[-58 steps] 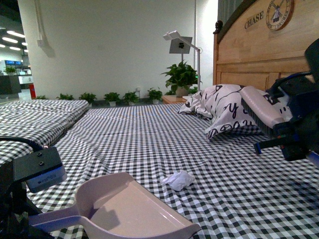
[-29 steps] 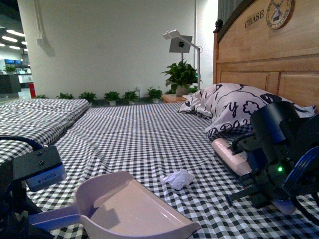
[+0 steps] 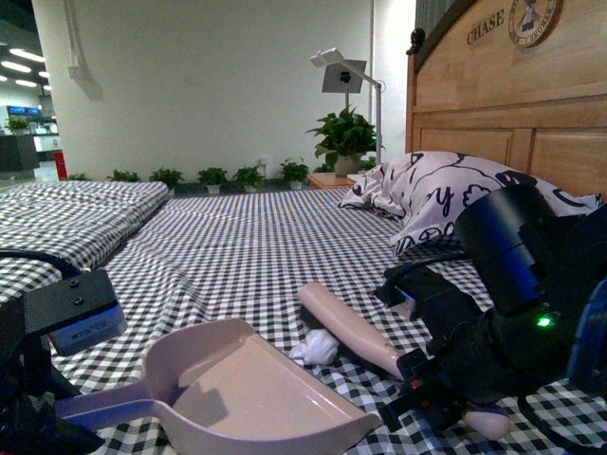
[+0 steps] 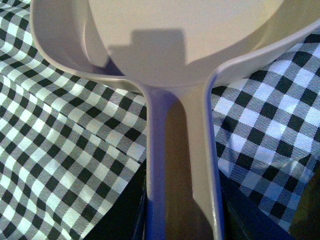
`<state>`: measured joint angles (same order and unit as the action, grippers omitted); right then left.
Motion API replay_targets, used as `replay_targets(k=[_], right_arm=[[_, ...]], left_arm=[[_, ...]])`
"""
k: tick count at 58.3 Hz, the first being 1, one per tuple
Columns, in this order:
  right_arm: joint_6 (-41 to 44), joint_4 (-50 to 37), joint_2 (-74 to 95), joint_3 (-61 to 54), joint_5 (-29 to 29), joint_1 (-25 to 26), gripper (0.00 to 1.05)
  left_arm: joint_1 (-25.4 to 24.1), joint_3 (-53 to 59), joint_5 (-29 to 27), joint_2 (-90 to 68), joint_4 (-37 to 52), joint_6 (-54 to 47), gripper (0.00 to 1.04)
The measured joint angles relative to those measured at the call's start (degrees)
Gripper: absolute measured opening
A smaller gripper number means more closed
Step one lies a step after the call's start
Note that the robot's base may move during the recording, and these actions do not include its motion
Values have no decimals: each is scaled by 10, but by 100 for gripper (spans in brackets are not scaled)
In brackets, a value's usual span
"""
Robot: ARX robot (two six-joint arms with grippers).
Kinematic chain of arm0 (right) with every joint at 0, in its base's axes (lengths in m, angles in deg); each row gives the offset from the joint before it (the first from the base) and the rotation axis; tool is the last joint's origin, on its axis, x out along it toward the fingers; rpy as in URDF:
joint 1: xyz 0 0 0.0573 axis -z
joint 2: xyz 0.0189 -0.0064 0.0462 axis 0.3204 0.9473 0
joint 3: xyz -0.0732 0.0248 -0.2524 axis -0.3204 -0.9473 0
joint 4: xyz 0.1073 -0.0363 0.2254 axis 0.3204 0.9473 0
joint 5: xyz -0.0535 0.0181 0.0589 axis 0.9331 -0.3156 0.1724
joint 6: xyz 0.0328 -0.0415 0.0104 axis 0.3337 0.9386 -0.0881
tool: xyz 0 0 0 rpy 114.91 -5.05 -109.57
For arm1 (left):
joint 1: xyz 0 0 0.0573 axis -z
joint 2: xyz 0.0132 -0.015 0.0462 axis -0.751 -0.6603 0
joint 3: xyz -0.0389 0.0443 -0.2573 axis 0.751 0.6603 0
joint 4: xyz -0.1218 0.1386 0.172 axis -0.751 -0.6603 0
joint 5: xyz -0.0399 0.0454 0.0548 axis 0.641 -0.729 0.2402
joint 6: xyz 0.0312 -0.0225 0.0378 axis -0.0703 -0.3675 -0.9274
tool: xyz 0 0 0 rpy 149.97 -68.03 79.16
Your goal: Clean up trash
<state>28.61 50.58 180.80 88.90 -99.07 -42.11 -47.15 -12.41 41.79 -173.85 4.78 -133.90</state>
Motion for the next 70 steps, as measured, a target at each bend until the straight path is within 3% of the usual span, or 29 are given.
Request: replay_targets(k=[7, 12, 27, 44, 48, 55, 70], right_arm=[[22, 29, -59, -27, -95, 17, 19], [29, 37, -87, -36, -114, 38, 19], [21, 13, -114, -53, -99, 102, 19], [-48, -80, -153, -88, -68, 177, 19], [-69, -97, -176, -104, -75, 203, 19], [-125, -129, -239, -148, -109, 261, 19], [-197, -118, -377, -231, -238, 353, 19]], left_arm=[[0, 0, 0, 0, 0, 0, 27], [0, 0, 0, 0, 0, 0, 27], [0, 0, 0, 0, 0, 0, 27], [0, 0, 0, 0, 0, 0, 27], [1, 28, -7, 7, 66, 21, 27], [8, 108, -22, 28, 269, 105, 27], [16, 169, -64, 81, 364, 167, 27]])
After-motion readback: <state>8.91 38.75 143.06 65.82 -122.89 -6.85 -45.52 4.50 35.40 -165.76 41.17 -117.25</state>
